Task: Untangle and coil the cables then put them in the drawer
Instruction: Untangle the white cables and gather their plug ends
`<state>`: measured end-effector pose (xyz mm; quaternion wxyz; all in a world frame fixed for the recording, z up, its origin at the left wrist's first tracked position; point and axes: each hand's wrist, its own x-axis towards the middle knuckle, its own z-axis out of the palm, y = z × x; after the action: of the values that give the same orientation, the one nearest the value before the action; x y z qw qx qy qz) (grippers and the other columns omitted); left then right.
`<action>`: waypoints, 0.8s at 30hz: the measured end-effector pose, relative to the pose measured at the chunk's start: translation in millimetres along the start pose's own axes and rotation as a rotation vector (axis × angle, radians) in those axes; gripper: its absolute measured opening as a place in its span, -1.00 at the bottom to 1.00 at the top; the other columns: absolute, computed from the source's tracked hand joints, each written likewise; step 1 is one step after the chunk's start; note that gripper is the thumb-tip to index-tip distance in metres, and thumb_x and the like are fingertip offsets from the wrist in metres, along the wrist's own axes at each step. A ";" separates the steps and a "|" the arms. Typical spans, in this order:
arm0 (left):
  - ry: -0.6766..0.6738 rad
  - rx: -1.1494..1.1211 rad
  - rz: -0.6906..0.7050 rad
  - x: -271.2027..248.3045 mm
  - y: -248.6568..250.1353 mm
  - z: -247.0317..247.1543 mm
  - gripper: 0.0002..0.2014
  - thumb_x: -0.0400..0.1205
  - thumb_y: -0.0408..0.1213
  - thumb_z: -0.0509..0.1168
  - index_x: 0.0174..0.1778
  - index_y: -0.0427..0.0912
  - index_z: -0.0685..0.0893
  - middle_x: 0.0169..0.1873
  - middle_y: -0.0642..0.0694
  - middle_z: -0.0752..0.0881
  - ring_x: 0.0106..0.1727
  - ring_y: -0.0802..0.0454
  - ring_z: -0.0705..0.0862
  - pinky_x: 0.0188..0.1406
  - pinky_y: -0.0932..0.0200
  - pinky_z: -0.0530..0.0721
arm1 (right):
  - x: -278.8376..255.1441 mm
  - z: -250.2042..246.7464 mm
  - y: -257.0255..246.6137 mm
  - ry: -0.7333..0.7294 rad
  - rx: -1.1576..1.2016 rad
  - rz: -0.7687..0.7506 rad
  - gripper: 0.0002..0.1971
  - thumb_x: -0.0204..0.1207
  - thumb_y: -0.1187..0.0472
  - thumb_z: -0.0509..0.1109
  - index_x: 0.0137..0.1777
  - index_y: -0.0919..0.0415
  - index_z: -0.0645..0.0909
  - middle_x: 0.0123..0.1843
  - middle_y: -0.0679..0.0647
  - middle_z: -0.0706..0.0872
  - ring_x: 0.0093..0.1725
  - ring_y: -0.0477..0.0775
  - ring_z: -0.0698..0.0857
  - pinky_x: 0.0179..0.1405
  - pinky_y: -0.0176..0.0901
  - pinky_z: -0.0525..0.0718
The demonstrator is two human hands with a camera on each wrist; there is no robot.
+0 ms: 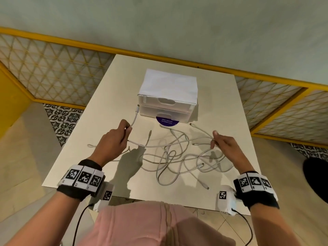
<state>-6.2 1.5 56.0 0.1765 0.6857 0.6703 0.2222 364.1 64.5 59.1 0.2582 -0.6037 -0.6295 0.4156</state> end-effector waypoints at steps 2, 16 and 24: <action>0.002 -0.021 0.034 -2.0 6.5 -1.4 -0.82 0.76 -0.12 -0.02 0.02 -0.17 0.35 -0.59 -0.13 0.54 -0.59 -0.16 0.46 -0.58 0.11 0.26 | -4.0 -2.7 -0.9 0.007 0.071 0.015 -0.44 0.63 -0.05 0.24 -0.53 0.29 0.59 -0.47 0.12 0.42 -0.40 0.01 0.38 -0.25 -0.15 0.36; -0.205 -0.465 -0.134 -6.6 20.6 8.6 -0.83 0.77 -0.20 -0.01 0.17 -0.17 0.42 -0.24 -0.05 0.79 -0.32 0.18 0.73 -0.48 0.42 0.55 | 25.4 30.3 19.5 0.125 -0.229 0.135 -0.82 0.58 0.27 0.29 0.02 0.36 0.67 -0.02 0.25 0.72 -0.08 0.13 0.61 -0.08 -0.23 0.43; -0.177 -0.693 -0.216 5.2 25.4 9.0 -0.80 0.77 -0.40 -0.05 0.28 -0.22 0.33 0.00 -0.12 0.73 -0.32 0.19 0.66 -0.38 0.34 0.59 | 90.6 90.3 6.5 -0.117 -0.359 -0.083 -0.74 0.59 0.41 0.28 0.21 0.44 0.66 0.26 0.38 0.69 0.25 0.34 0.65 0.31 -0.01 0.49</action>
<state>20.0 6.2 62.6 0.4778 0.5273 0.6059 0.3557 280.5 133.2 -9.4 0.1260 -0.5883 -0.7318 0.3201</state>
